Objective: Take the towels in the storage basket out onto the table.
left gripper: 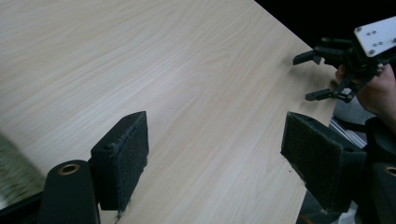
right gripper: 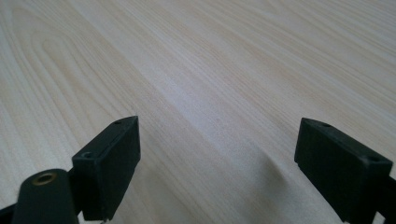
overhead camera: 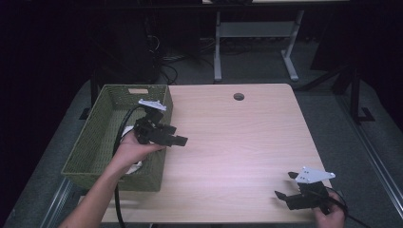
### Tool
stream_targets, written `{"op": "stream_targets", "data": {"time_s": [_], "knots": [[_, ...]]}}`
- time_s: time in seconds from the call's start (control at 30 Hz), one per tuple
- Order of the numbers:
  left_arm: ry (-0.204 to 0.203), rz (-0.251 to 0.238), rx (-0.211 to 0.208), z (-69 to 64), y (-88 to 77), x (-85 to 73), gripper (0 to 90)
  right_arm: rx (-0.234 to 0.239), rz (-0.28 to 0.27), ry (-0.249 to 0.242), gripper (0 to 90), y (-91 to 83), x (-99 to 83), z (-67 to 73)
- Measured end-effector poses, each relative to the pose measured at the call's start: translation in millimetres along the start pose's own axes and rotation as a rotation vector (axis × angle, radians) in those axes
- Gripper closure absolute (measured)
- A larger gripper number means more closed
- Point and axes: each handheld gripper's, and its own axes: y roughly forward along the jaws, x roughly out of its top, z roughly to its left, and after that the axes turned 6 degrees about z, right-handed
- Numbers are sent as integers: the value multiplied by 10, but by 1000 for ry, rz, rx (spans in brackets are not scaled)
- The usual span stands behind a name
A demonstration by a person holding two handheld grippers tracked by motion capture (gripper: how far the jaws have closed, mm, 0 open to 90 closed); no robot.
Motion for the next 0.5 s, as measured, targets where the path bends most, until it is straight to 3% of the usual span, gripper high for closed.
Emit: {"op": "stream_targets", "data": {"time_s": [0.2,0.5], "knots": [[-44,-28,35,188,-242,-106,230,-1,5,-7,140,2,1,-7],[-116,-39,64,434,-401,-263,230,-2,10,-7,140,2,-2,-1]]}}
